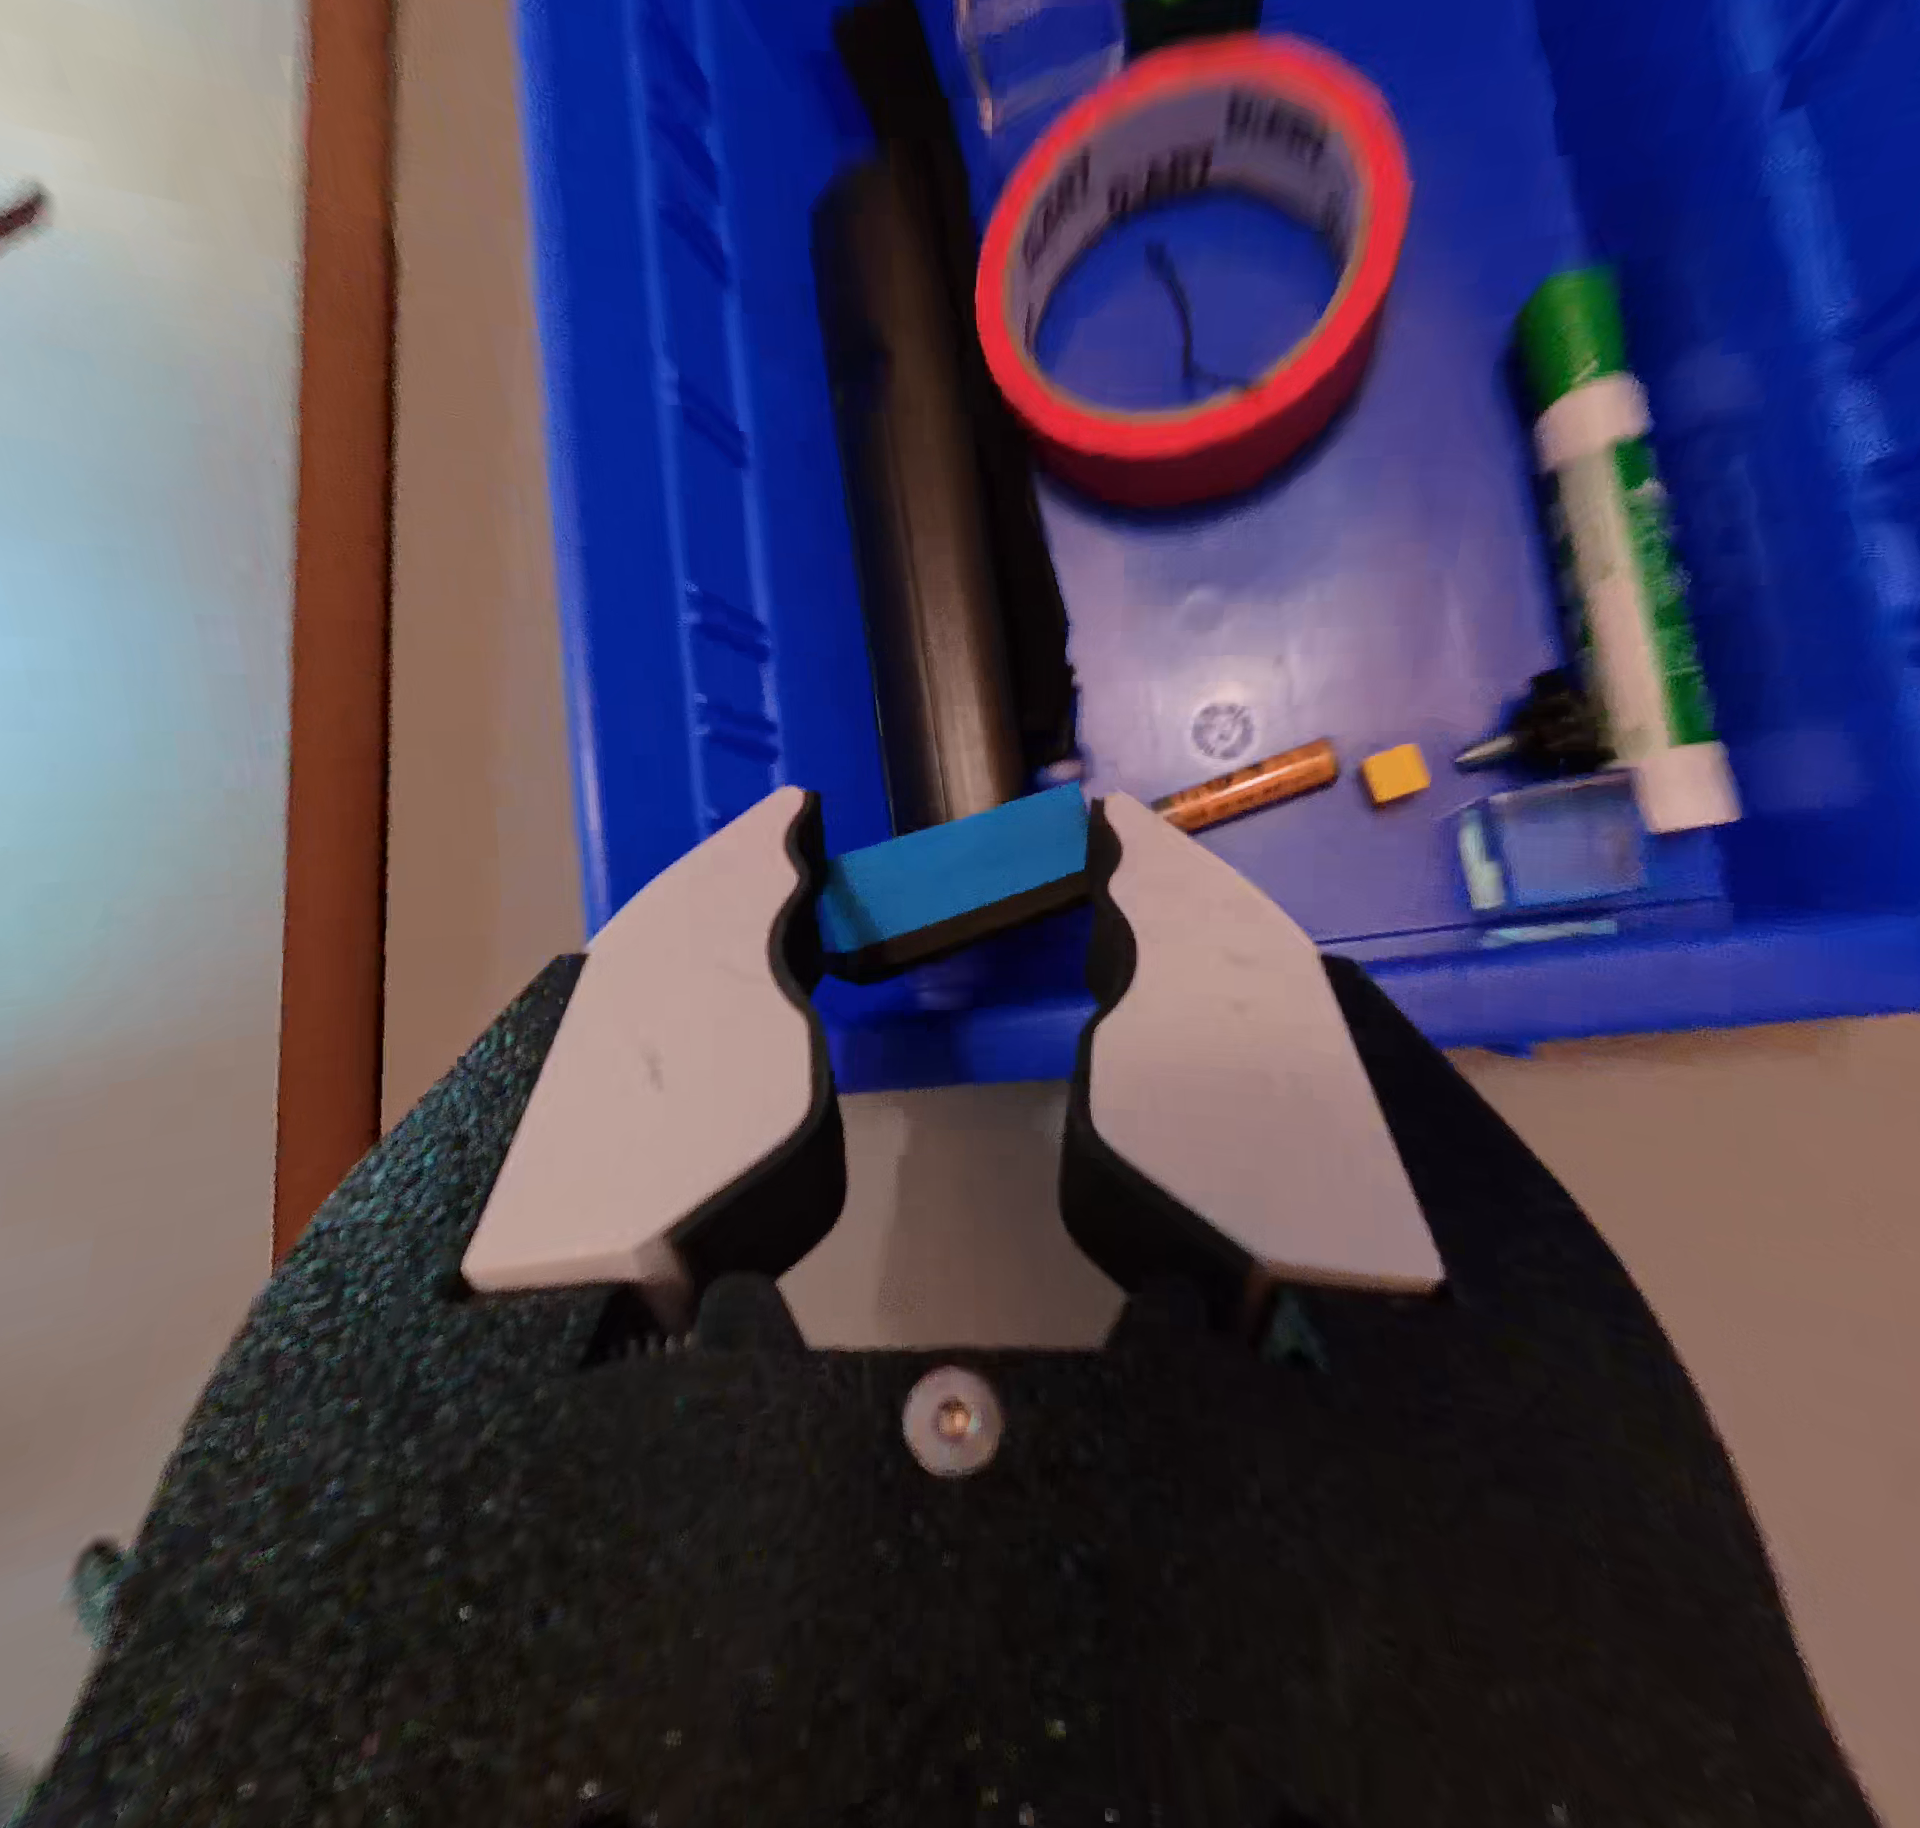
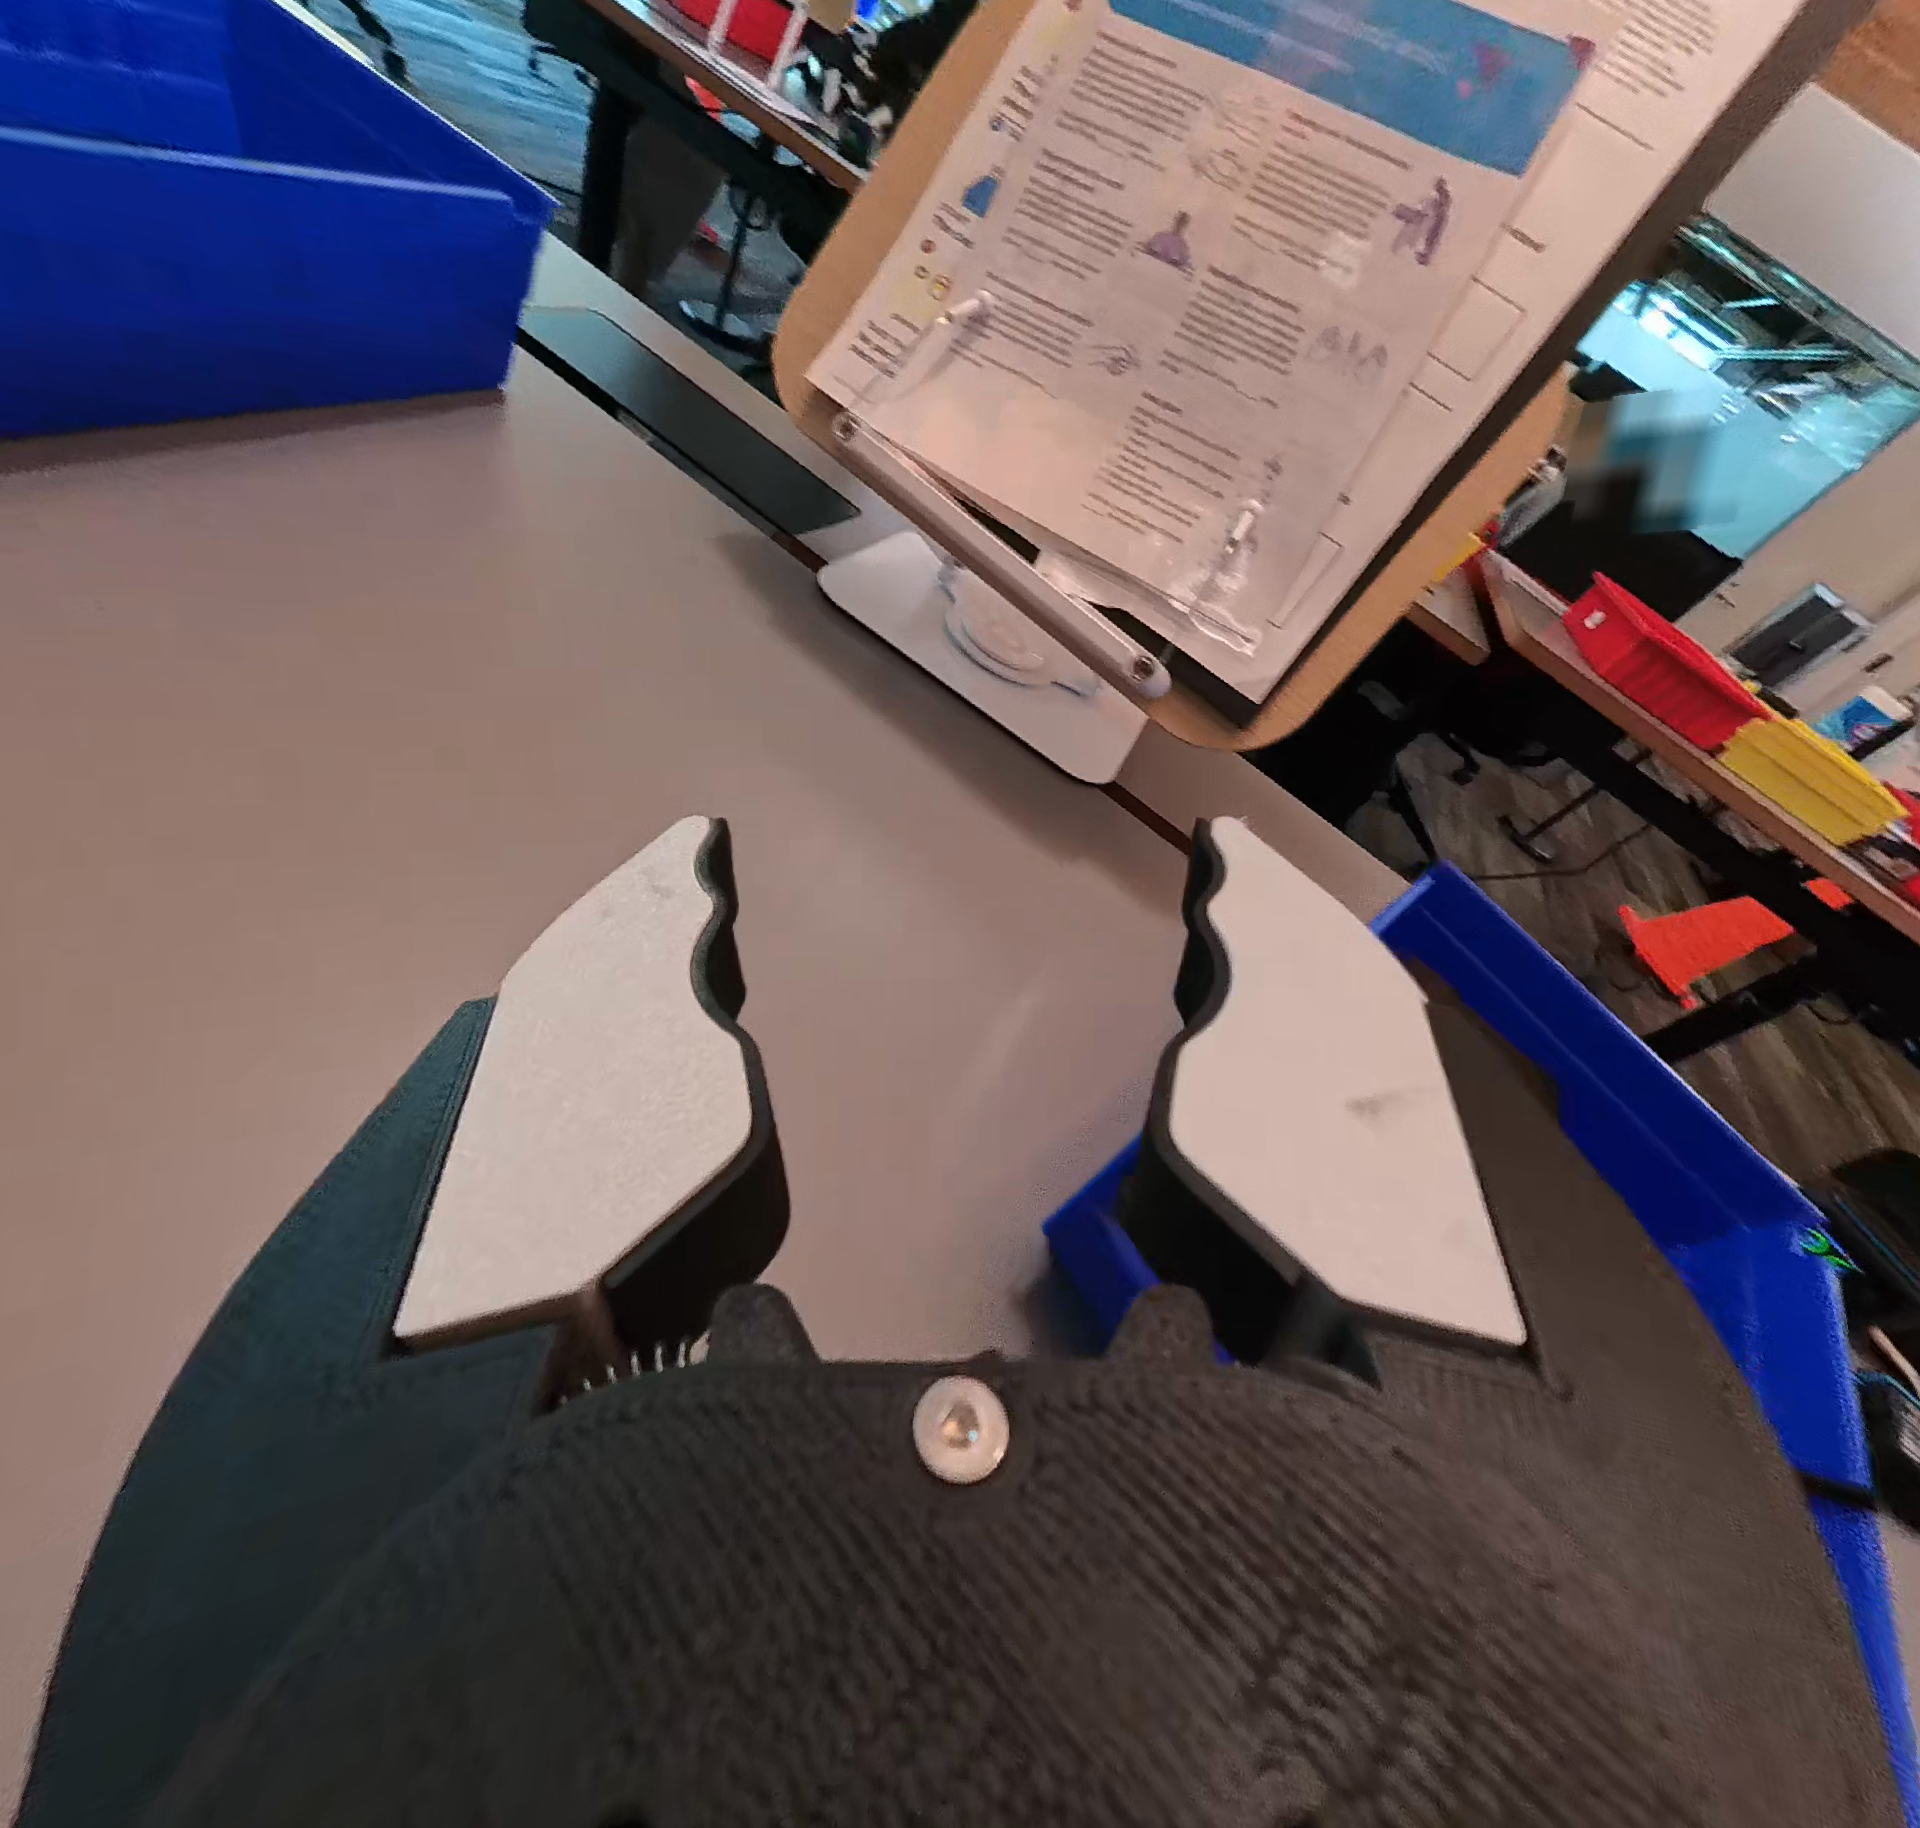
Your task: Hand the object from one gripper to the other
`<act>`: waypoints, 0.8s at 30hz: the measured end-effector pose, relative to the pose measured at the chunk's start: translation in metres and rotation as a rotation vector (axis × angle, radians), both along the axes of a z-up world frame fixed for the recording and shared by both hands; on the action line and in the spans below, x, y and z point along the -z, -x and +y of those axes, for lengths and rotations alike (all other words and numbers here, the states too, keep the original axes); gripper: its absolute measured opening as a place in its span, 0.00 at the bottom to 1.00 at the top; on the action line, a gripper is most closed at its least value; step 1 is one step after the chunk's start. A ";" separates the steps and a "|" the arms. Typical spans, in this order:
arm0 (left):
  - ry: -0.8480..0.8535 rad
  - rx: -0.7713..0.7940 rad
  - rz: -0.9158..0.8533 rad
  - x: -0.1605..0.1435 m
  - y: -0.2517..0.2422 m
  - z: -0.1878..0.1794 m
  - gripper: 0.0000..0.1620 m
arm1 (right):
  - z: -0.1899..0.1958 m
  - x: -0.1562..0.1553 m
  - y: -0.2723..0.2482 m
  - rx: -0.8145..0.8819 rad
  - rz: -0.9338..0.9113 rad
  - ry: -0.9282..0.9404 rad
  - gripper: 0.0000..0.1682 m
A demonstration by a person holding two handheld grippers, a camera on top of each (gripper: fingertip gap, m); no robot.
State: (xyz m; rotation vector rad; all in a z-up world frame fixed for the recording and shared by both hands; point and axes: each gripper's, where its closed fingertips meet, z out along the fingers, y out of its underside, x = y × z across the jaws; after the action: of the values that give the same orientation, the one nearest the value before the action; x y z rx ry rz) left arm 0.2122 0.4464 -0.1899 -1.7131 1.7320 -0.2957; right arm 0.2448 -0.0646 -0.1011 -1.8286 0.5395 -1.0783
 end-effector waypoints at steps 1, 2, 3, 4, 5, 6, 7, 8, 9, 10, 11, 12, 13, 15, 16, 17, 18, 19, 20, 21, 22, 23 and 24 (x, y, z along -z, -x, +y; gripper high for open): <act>0.020 0.024 -0.076 -0.015 0.001 -0.007 0.29 | 0.007 -0.001 0.004 -0.026 0.008 -0.014 0.49; 0.052 0.061 -0.164 -0.032 0.002 -0.018 0.29 | 0.014 -0.002 0.008 -0.054 0.019 -0.035 0.49; 0.099 0.112 -0.257 -0.050 0.005 -0.033 0.29 | 0.022 -0.003 0.013 -0.087 0.035 -0.064 0.49; 0.157 0.184 -0.346 -0.069 0.009 -0.053 0.29 | 0.032 -0.004 0.020 -0.129 0.058 -0.103 0.50; 0.223 0.289 -0.433 -0.087 0.014 -0.077 0.29 | 0.044 -0.006 0.028 -0.183 0.088 -0.152 0.50; 0.295 0.418 -0.520 -0.105 0.023 -0.106 0.29 | 0.058 -0.007 0.039 -0.250 0.129 -0.208 0.52; 0.359 0.552 -0.598 -0.121 0.035 -0.135 0.29 | 0.074 -0.008 0.052 -0.330 0.178 -0.264 0.53; 0.411 0.687 -0.657 -0.132 0.048 -0.163 0.29 | 0.090 -0.007 0.068 -0.420 0.233 -0.312 0.53; 0.453 0.825 -0.706 -0.139 0.064 -0.190 0.29 | 0.107 -0.005 0.086 -0.519 0.292 -0.342 0.53; 0.493 0.957 -0.748 -0.144 0.081 -0.215 0.29 | 0.123 -0.003 0.108 -0.632 0.356 -0.364 0.54; 0.537 1.082 -0.785 -0.148 0.098 -0.238 0.29 | 0.138 -0.003 0.130 -0.749 0.414 -0.384 0.56; 0.589 1.199 -0.821 -0.150 0.115 -0.258 0.29 | 0.148 -0.006 0.148 -0.839 0.441 -0.407 0.55; 0.645 1.301 -0.857 -0.153 0.131 -0.274 0.29 | 0.155 -0.012 0.156 -0.876 0.423 -0.435 0.53; 0.755 1.436 -0.905 -0.158 0.152 -0.295 0.29 | 0.164 -0.020 0.161 -0.873 0.305 -0.453 0.58; 0.812 1.464 -0.895 -0.161 0.157 -0.301 0.29 | 0.167 -0.023 0.167 -0.897 0.246 -0.436 0.60; 0.867 1.495 -0.902 -0.164 0.163 -0.305 0.29 | 0.169 -0.024 0.176 -0.940 0.209 -0.414 0.60; 0.904 1.537 -0.934 -0.167 0.171 -0.309 0.29 | 0.171 -0.025 0.187 -0.992 0.203 -0.405 0.60; 0.916 1.581 -0.966 -0.168 0.178 -0.312 0.28 | 0.172 -0.027 0.198 -1.052 0.228 -0.423 0.60; 0.908 1.626 -0.978 -0.165 0.183 -0.316 0.28 | 0.173 -0.032 0.208 -1.111 0.267 -0.465 0.59; 0.891 1.663 -0.974 -0.162 0.188 -0.320 0.28 | 0.172 -0.037 0.216 -1.162 0.306 -0.518 0.57; 0.876 1.692 -0.971 -0.159 0.192 -0.323 0.28 | 0.172 -0.042 0.220 -1.196 0.342 -0.564 0.55; 0.871 1.720 -0.973 -0.157 0.196 -0.325 0.28 | 0.172 -0.044 0.224 -1.220 0.367 -0.594 0.54; 0.874 1.745 -0.978 -0.156 0.200 -0.328 0.28 | 0.173 -0.043 0.226 -1.234 0.377 -0.596 0.54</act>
State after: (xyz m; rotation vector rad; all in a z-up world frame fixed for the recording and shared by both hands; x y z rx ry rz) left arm 0.0125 0.1189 -0.0339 0.2758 1.7632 -2.3242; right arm 0.0190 0.1087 -0.0582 -1.3870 -0.1210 0.2528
